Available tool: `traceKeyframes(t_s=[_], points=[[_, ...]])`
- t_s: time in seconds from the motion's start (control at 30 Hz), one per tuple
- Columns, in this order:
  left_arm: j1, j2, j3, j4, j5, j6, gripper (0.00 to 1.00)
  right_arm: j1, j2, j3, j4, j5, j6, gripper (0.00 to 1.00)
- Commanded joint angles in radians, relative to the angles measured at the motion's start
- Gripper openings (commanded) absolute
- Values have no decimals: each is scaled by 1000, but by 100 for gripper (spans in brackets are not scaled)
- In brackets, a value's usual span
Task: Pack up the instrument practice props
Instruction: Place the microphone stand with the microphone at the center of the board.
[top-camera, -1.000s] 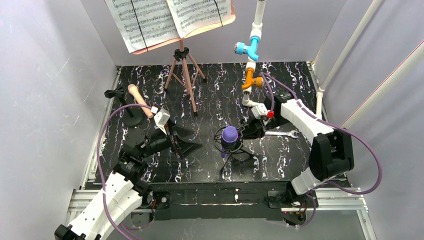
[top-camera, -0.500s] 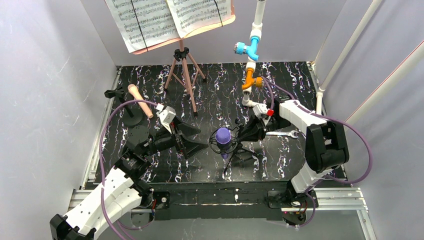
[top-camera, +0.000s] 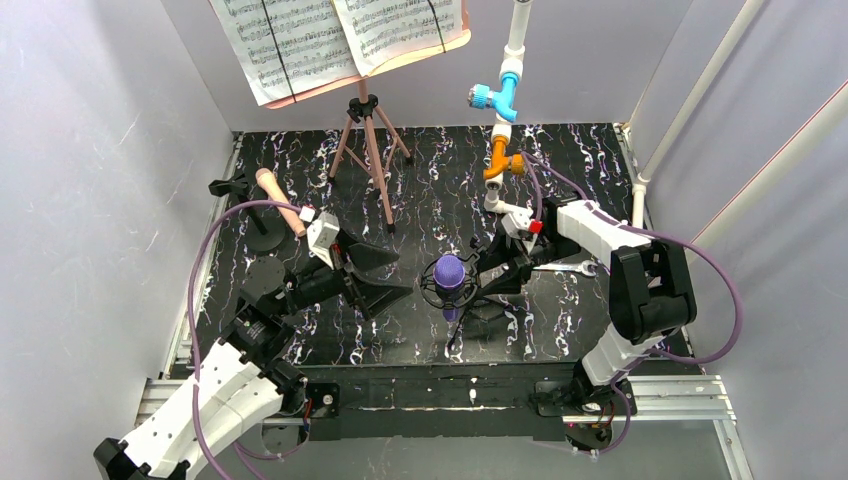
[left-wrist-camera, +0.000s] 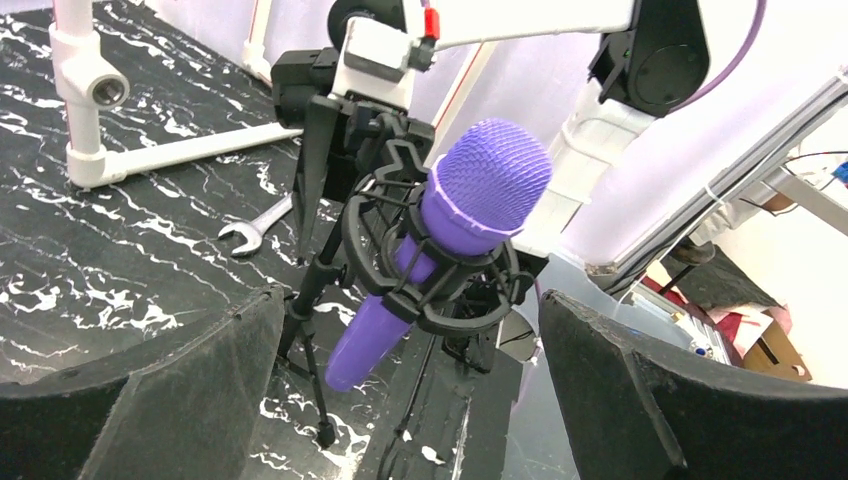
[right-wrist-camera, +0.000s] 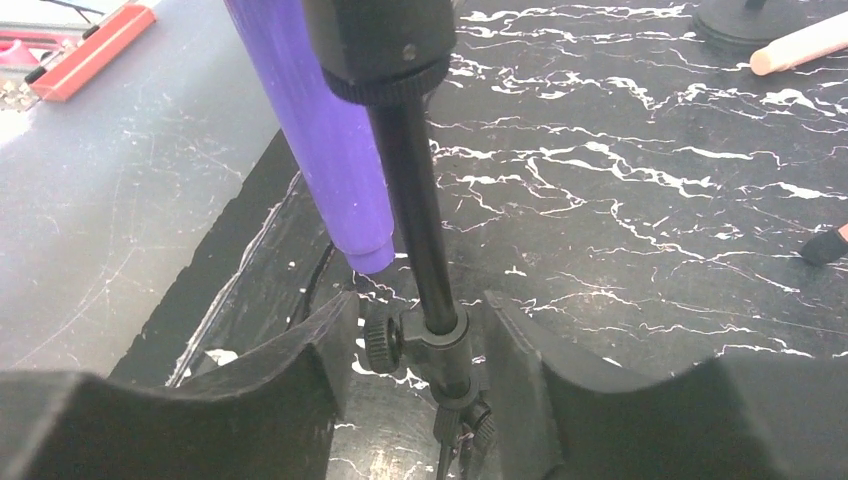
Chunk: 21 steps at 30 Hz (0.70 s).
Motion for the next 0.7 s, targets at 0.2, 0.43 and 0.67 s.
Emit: traceKeyframes(t_s=[0.2, 0.43, 0.67], points=[[-66, -12, 93, -34, -22, 55, 98, -28, -126, 13, 140, 150, 266, 73], [-177, 38, 207, -193, -97, 272, 98, -34, -339, -131, 613, 347, 796, 82], [-316, 118, 277, -267, -242, 510, 98, -106, -453, -228, 717, 294, 927, 98]])
